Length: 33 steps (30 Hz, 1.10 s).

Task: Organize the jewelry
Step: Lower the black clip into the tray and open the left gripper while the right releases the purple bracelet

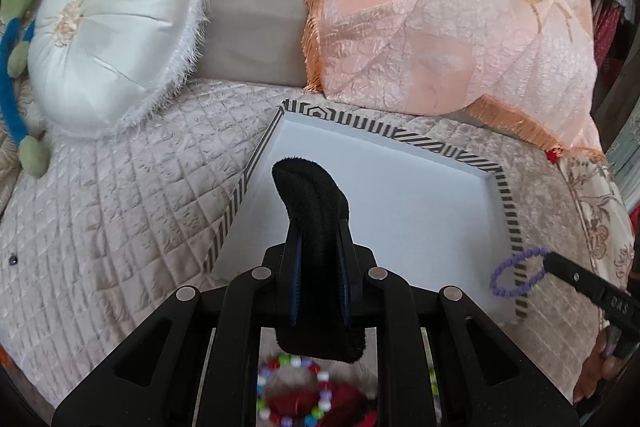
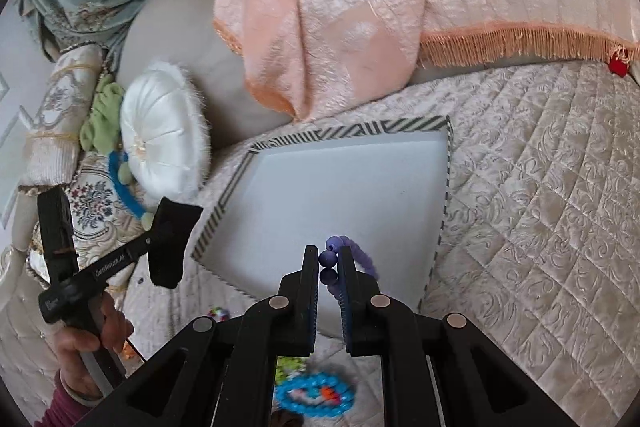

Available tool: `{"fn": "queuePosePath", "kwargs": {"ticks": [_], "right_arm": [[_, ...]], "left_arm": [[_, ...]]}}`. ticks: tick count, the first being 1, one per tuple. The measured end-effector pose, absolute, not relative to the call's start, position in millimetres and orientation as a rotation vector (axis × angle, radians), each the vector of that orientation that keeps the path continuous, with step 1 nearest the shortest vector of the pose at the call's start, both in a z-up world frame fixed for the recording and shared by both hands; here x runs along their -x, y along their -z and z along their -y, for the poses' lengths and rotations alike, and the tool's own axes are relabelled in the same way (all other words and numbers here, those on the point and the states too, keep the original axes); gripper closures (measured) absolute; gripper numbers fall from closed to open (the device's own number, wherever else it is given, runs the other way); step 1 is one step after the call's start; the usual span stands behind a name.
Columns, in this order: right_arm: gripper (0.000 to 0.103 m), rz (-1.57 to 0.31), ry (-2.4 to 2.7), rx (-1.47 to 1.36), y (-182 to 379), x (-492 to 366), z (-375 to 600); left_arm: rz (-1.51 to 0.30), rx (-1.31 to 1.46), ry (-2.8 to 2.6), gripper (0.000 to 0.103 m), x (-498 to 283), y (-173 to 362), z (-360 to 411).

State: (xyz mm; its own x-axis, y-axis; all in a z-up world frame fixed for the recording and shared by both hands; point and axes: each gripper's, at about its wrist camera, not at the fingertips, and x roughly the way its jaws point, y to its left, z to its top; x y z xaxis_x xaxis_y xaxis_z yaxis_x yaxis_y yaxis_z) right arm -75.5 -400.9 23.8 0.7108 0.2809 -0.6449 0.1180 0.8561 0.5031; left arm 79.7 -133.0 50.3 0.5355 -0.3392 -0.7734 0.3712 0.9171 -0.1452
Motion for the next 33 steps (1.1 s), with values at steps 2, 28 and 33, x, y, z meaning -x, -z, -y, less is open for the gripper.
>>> {"fn": "queuePosePath", "kwargs": {"ticks": [2, 28, 33], "right_arm": [[0.094, -0.803, -0.096, -0.546, -16.3, 69.3, 401.2], [0.094, -1.041, -0.239, -0.459, 39.8, 40.0, 349.1], [0.094, -1.041, -0.238, -0.444, 40.2, 46.8, 350.4]], "left_arm": [[-0.923, -0.039, 0.416, 0.089, -89.1, -42.7, 135.8], [-1.025, -0.089, 0.389, 0.089, -119.6, -2.5, 138.6], [-1.065, -0.124, 0.326, 0.084, -126.6, 19.5, 133.4]]}}
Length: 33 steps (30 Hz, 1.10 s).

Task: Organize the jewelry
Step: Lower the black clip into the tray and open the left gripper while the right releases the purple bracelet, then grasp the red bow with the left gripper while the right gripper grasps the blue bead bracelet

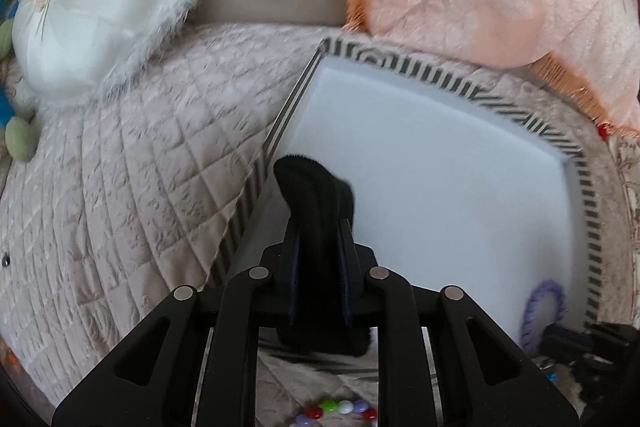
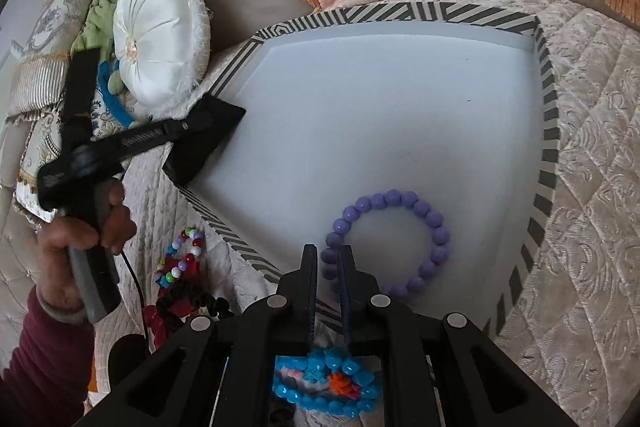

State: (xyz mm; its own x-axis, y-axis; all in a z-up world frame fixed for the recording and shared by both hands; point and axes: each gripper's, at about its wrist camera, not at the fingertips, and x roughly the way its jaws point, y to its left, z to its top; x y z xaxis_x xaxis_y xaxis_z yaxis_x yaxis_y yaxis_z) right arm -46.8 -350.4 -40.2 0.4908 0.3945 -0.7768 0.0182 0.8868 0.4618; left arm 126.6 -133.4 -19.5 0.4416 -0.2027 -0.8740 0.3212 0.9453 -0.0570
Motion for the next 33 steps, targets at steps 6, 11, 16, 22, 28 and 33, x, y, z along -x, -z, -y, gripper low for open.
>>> {"fn": "queuePosePath", "kwargs": {"ticks": [6, 11, 16, 22, 28, 33], "right_arm": [[0.072, -1.014, -0.198, -0.393, 29.8, 55.0, 348.0], [0.065, -0.942, -0.158, -0.355, 5.6, 67.4, 343.0], [0.065, -0.846, -0.091, -0.299, -22.0, 84.8, 335.7], [0.064, -0.771, -0.029, -0.257, -46.0, 116.0, 326.3], [0.064, -0.749, -0.017, -0.251, -57.4, 140.6, 313.2], [0.064, -0.746, -0.016, -0.252, -60.4, 158.3, 303.0]], "left_arm": [[-1.051, -0.126, 0.322, 0.056, -110.8, 19.8, 128.8], [-0.978, -0.139, 0.298, 0.056, -85.9, 1.3, 123.2], [-0.877, -0.140, 0.271, 0.056, -55.1, -28.8, 115.6], [-0.808, -0.124, 0.260, 0.056, -8.9, -53.6, 102.1], [-0.779, -0.114, 0.254, 0.056, 29.2, -63.3, 86.7], [-0.765, -0.115, 0.250, 0.056, 50.9, -70.8, 78.1]]}}
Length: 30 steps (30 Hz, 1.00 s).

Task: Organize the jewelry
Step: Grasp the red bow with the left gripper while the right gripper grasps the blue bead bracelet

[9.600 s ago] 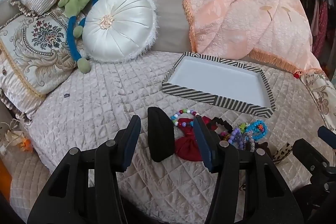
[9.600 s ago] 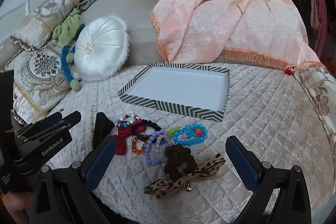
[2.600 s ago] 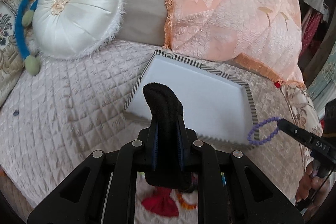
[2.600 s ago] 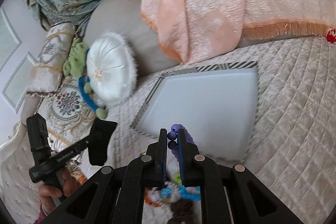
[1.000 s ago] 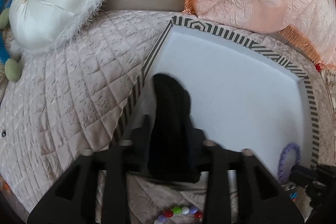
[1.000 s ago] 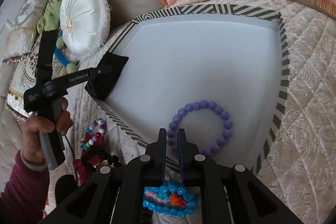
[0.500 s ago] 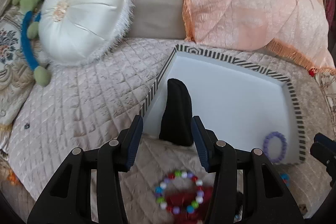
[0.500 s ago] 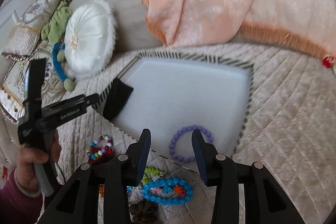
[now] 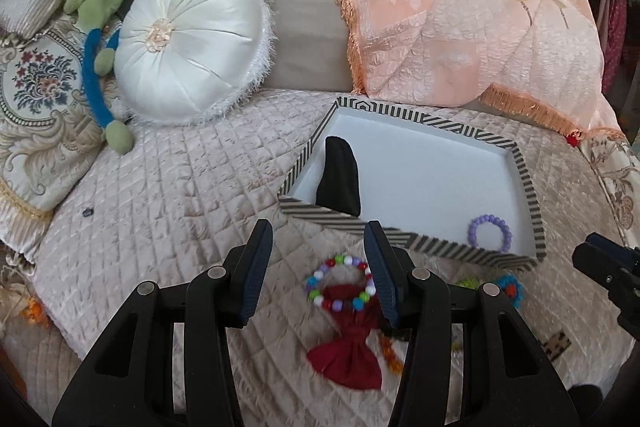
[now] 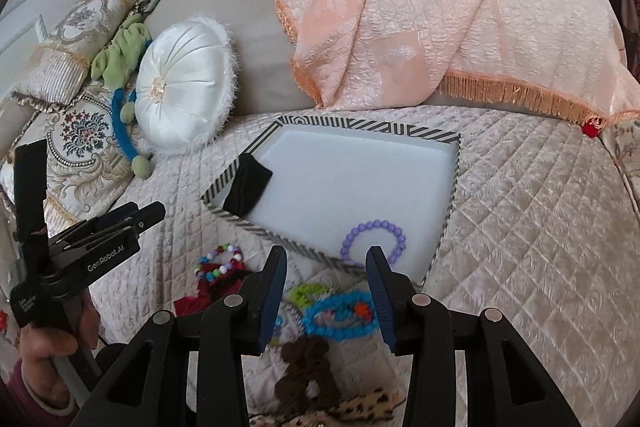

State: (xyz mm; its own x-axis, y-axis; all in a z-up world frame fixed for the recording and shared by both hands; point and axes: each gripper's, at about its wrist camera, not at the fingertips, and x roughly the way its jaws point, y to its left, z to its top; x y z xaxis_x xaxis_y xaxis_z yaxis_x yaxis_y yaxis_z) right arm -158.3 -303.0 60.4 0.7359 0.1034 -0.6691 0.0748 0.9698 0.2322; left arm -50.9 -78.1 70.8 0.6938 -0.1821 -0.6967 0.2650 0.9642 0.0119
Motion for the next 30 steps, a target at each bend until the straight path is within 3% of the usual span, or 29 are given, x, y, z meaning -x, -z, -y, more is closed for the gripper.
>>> {"fn": "queuePosePath", "kwargs": {"ticks": [19, 22, 25, 30], "right_arm": [[0.063, -0.746, -0.011, -0.208, -67.4, 197.0, 279.2], [0.057, -0.748, -0.010, -0.212, -68.0, 201.8, 281.6], [0.042, -0.742, -0.002, -0.210, -67.2, 208.7, 284.7], [0.042, -0.745, -0.001, -0.220, -59.8, 215.0, 294.3]], "left_arm": [[-0.750, -0.087, 0.275, 0.056, 87.7, -86.5, 54.0], [-0.780, -0.046, 0.290, 0.056, 86.7, -84.6, 44.4], [-0.840, 0.024, 0.312, 0.056, 81.2, -77.5, 29.8], [-0.900, 0.086, 0.343, 0.049, 77.8, -63.5, 20.3]]}}
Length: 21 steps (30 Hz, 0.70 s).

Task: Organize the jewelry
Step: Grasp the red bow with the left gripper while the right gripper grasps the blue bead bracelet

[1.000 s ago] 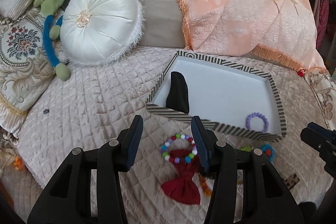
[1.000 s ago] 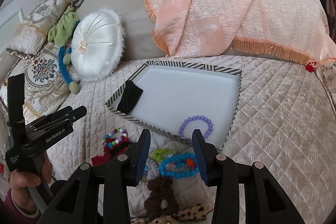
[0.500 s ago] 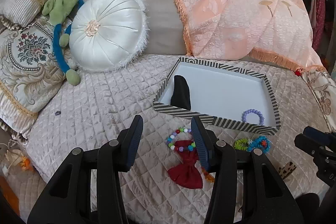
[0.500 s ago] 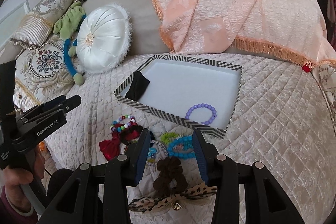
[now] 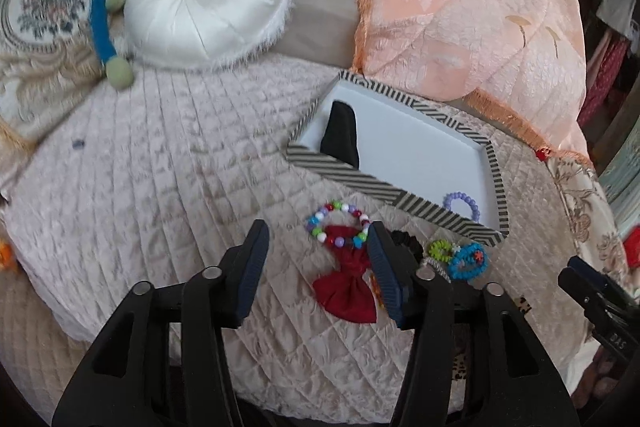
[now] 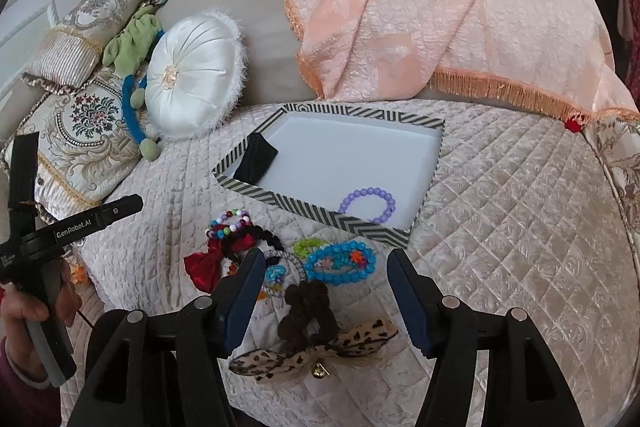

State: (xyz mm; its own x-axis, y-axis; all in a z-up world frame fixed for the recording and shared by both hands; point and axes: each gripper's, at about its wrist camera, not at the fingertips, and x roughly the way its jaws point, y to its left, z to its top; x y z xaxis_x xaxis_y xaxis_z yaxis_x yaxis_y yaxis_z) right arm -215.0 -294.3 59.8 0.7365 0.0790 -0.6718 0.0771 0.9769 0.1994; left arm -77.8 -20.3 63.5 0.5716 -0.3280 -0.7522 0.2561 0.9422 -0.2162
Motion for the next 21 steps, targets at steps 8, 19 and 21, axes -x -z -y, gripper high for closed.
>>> {"fn": "queuePosePath", "kwargs": {"ticks": [8, 19, 21], "right_arm": [[0.043, -0.790, 0.010, -0.263, -33.4, 212.6, 317.8], [0.057, -0.931, -0.029, -0.268, 14.8, 164.7, 330.9], [0.062, -0.956, -0.039, -0.261, 24.3, 154.6, 331.4]], "left_arm": [[-1.034, 0.086, 0.405, 0.048, 71.5, -22.1, 32.0], [-1.134, 0.035, 0.422, 0.047, 56.1, 21.0, 54.5], [-1.144, 0.041, 0.418, 0.047, 50.6, 26.8, 56.4]]}}
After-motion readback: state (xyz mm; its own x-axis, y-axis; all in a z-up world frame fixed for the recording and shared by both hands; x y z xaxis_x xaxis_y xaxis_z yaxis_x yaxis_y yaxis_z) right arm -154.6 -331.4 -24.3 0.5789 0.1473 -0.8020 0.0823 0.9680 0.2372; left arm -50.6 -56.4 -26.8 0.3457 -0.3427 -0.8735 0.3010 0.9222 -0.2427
